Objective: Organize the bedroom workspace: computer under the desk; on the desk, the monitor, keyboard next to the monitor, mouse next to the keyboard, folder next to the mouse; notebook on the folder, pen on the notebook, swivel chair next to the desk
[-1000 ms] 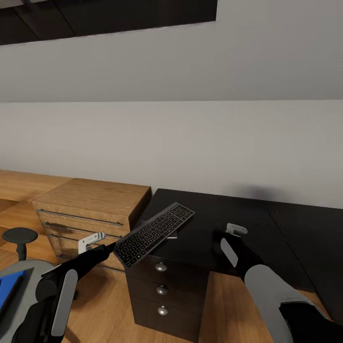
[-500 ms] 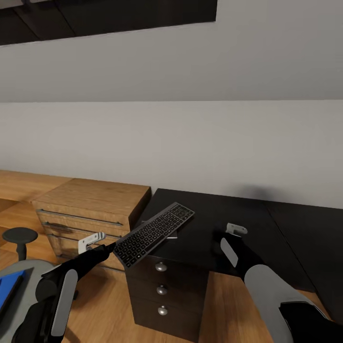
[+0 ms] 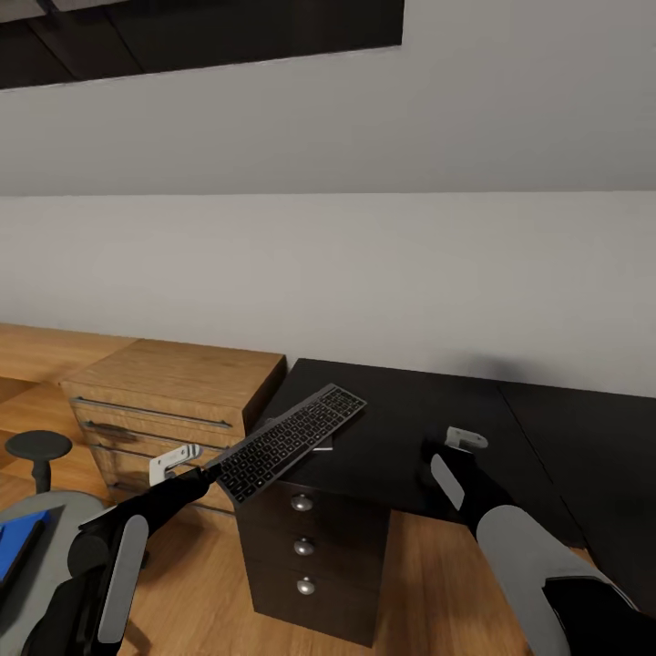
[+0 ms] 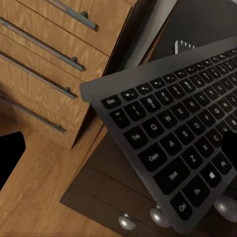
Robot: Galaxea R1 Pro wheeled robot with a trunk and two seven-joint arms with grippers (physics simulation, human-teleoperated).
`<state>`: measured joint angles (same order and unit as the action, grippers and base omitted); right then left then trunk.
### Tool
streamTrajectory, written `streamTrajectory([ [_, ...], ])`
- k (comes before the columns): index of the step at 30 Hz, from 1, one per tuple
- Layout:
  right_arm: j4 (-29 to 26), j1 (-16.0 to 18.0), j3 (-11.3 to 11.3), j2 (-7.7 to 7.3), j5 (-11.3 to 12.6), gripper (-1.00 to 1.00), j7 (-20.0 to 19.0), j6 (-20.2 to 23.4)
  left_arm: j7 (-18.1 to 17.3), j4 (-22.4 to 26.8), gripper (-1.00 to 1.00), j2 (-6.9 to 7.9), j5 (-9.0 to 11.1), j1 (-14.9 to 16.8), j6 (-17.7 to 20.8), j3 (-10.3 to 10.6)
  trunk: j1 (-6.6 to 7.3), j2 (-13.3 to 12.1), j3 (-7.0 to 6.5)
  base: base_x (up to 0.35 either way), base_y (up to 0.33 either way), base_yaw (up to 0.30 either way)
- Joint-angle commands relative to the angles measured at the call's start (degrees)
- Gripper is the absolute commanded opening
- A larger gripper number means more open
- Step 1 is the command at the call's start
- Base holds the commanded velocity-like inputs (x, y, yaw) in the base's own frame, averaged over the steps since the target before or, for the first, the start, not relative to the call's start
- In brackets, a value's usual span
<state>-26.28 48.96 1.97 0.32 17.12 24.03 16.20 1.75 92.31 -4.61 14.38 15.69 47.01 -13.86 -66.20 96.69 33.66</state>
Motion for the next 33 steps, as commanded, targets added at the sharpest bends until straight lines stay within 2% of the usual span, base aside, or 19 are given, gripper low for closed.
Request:
streamTrajectory([
  [1,2.28,-0.01,0.14,-0.04,0.64,-1.00,0.48,0.31,0.19,0.07,1.00,-0.05,0.47,0.05,0.31,-0.11,0.00,0.03,0.07,0.000,0.000,0.000],
  [24,2.28,-0.01,0.23,0.15,0.54,-1.00,0.58,0.27,0.19,0.07,1.00,-0.05,0.47,0.05,0.34,-0.11,0.00,0.03,0.07,-0.060,0.000,0.000],
  [25,2.28,-0.01,0.23,0.17,0.54,1.00,0.61,0.26,0.19,0.07,1.00,-0.05,0.47,0.05,0.35,-0.11,0.00,0.03,0.07,0.000,0.000,0.000],
  [33,2.25,-0.01,0.23,0.19,0.47,1.00,0.60,0.24,0.19,0.11,1.00,-0.05,0.47,0.05,0.29,-0.11,0.00,0.03,0.07,0.000,0.000,0.000],
])
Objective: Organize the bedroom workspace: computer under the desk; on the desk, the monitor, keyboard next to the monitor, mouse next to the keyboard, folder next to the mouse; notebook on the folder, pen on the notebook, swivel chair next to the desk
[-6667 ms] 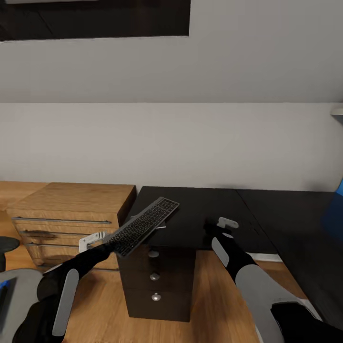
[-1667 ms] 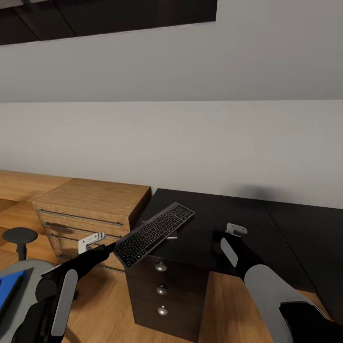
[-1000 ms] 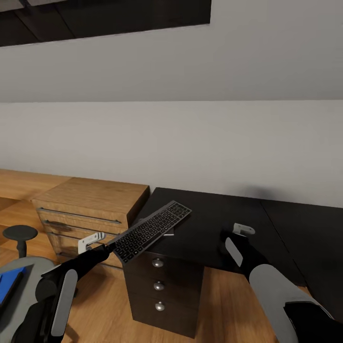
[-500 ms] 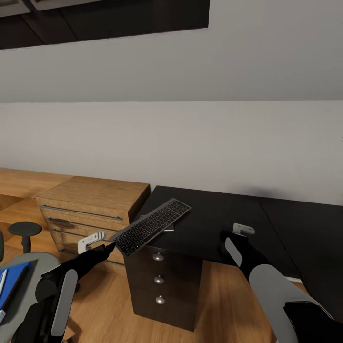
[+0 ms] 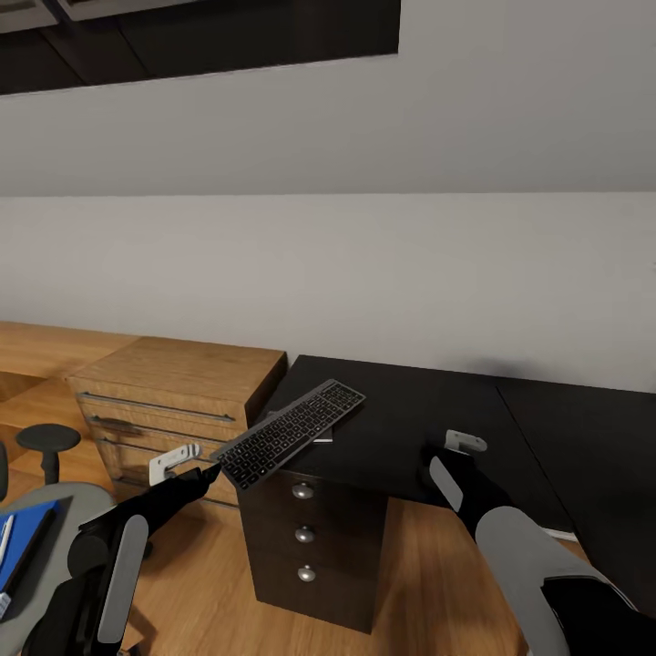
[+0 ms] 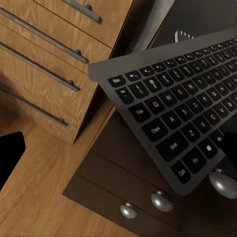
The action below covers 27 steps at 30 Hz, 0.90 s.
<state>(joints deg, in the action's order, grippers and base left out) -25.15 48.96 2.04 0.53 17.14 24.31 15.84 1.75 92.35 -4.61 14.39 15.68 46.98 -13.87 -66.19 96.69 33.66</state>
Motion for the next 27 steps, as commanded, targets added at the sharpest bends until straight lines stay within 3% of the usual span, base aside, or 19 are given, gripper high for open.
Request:
streamTrajectory([
  [1,1.13,-0.01,0.15,-0.02,0.44,1.00,0.31,0.60,0.19,0.07,1.00,-0.05,0.47,0.05,0.31,-0.11,0.00,0.02,0.07,0.000,0.000,0.000],
  [27,0.77,-0.01,0.35,-0.01,0.52,1.00,-0.13,0.13,0.29,0.11,1.00,-0.05,0.47,0.05,0.31,-0.11,5.71,-10.41,-4.60,0.000,0.000,0.000],
])
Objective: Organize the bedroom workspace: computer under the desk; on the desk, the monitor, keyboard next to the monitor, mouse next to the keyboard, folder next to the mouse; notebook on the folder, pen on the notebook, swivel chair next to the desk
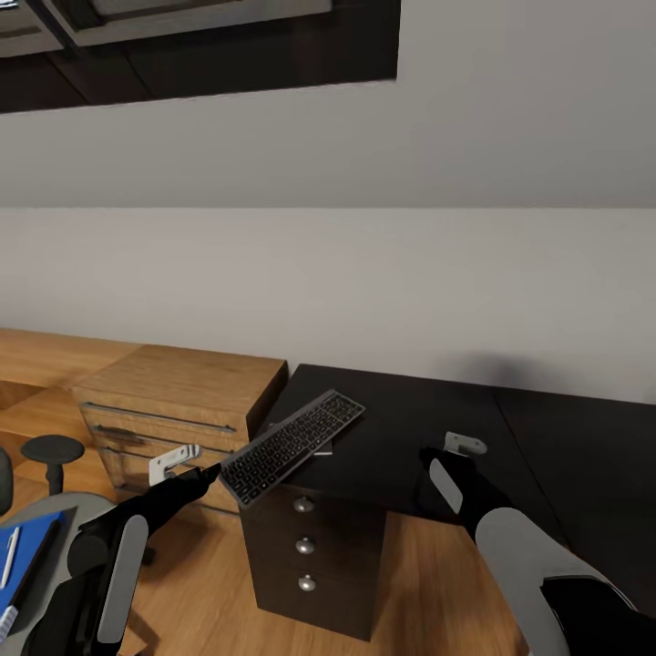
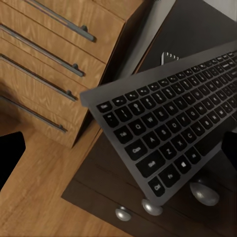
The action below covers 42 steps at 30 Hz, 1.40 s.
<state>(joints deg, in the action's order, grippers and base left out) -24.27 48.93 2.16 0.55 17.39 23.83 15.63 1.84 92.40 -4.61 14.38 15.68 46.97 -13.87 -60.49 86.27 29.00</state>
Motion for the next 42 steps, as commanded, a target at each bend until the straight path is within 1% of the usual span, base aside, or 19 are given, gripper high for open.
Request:
streamTrajectory([
  [1,-0.14,0.02,0.23,-0.02,0.28,1.00,0.35,0.32,0.21,0.06,1.00,-0.05,0.48,0.05,0.31,-0.11,0.23,-0.38,-0.12,0.000,0.000,0.000],
  [8,-1.78,0.02,0.25,-0.03,0.31,1.00,0.24,0.16,0.25,0.06,1.00,-0.05,0.48,0.05,0.31,-0.11,1.77,-3.19,-1.38,0.000,0.000,0.000],
  [11,-4.02,-0.03,0.23,0.02,0.36,1.00,0.25,0.15,0.26,0.06,1.00,-0.05,0.48,0.05,0.31,-0.11,2.42,-4.39,-1.92,0.000,0.000,0.000],
  [12,-5.79,-0.09,0.21,0.04,0.41,1.00,0.25,0.26,0.29,0.06,1.00,-0.05,0.48,0.05,0.31,-0.11,2.64,-4.79,-2.09,0.000,0.000,0.000],
  [15,-8.42,-0.29,0.16,0.01,0.47,1.00,0.25,0.46,0.32,0.06,1.00,-0.05,0.46,0.05,0.31,-0.11,3.30,-6.00,-2.63,0.000,0.000,0.000],
  [16,-11.10,-0.92,0.14,-0.01,0.54,1.00,0.25,0.64,0.34,0.06,1.00,-0.05,0.47,0.05,0.31,-0.11,3.52,-6.40,-2.81,0.000,0.000,0.000],
  [18,-13.73,-2.01,0.15,0.02,0.58,1.00,0.27,0.76,0.35,0.06,1.00,-0.05,0.44,0.05,0.31,-0.11,3.96,-7.20,-3.17,0.000,0.000,0.000],
  [19,-16.42,-3.57,0.20,0.10,0.61,1.00,0.30,0.82,0.35,0.06,1.00,-0.05,0.41,0.05,0.31,-0.11,4.18,-7.60,-3.35,0.000,0.000,0.000],
  [21,-19.08,-5.34,0.26,0.19,0.62,1.00,0.31,0.86,0.35,0.06,1.00,-0.05,0.41,0.05,0.31,-0.11,4.62,-8.40,-3.71,0.000,0.000,0.000],
  [26,-22.85,-7.79,0.40,0.61,0.63,1.00,0.33,0.88,0.35,0.06,1.00,-0.05,0.41,0.05,0.31,-0.11,5.72,-10.41,-4.61,0.000,0.000,0.000],
  [32,-24.86,-9.12,0.46,1.92,0.63,1.00,0.34,0.89,0.39,0.06,1.00,-0.05,0.41,0.05,0.31,-0.11,7.04,-12.81,-5.69,0.000,0.000,0.000],
  [37,-25.30,-9.41,0.50,3.03,0.63,1.00,0.34,0.89,0.36,0.06,1.00,-0.04,0.39,0.05,0.31,-0.11,8.13,-14.82,-6.58,0.000,0.000,0.000],
  [42,-25.38,-9.46,0.55,3.43,0.63,1.00,0.29,0.89,0.35,0.06,1.00,0.00,0.39,0.05,0.31,-0.11,8.13,-14.82,-6.58,0.000,0.000,0.000],
])
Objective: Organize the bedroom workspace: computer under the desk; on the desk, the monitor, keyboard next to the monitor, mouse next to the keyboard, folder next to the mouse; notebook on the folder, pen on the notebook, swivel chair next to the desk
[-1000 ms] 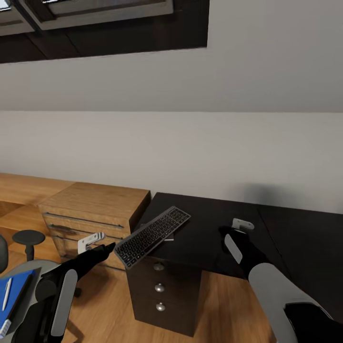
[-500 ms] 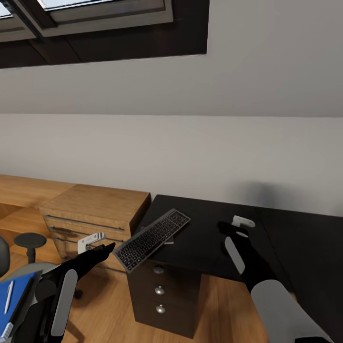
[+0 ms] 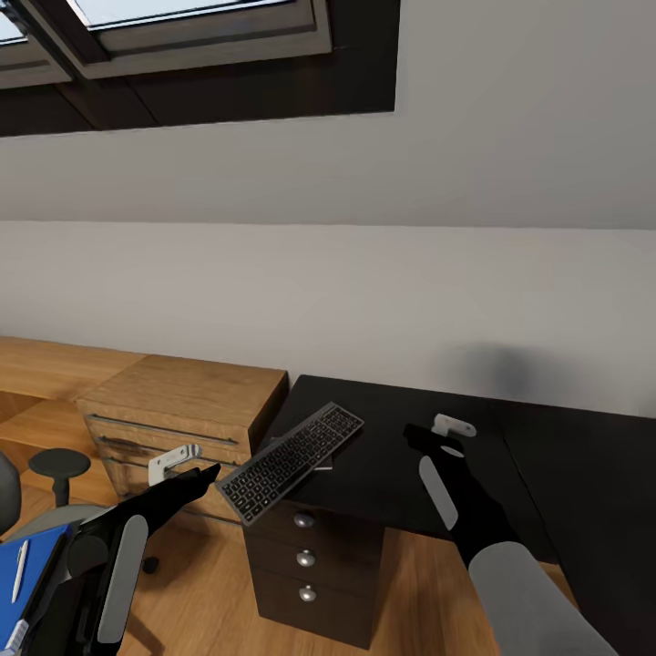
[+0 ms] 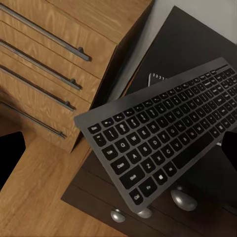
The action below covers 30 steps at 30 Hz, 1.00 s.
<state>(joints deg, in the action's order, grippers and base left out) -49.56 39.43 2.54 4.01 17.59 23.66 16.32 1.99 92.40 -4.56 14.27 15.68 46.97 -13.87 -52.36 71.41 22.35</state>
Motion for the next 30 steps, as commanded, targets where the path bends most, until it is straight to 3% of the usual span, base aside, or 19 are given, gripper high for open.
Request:
streamTrajectory([
  [1,-0.09,0.03,0.18,0.01,0.43,1.00,0.44,0.20,0.21,0.06,1.00,-0.03,0.49,0.05,0.31,-0.10,0.00,0.04,0.07,0.000,0.000,0.000],
  [10,-0.12,0.03,0.58,0.11,0.43,1.00,0.42,0.20,0.21,0.06,1.00,-0.02,0.49,0.05,0.31,-0.11,0.00,0.04,0.07,0.000,0.000,0.000],
  [21,-0.58,0.03,3.76,0.40,0.57,1.00,0.42,0.12,0.13,0.06,1.00,0.03,0.56,0.05,0.31,-0.19,0.00,0.04,0.07,0.098,0.080,0.000],
  [26,-1.00,0.03,3.71,2.24,0.52,1.00,0.50,0.12,0.18,0.06,1.00,0.08,0.58,0.05,0.32,-0.19,0.00,0.04,0.07,0.133,0.114,0.000],
  [30,-1.03,0.03,3.70,2.40,0.52,1.00,0.51,0.01,0.13,0.06,1.00,0.01,0.58,0.05,0.33,-0.19,0.00,0.04,0.07,0.043,0.041,0.000],
])
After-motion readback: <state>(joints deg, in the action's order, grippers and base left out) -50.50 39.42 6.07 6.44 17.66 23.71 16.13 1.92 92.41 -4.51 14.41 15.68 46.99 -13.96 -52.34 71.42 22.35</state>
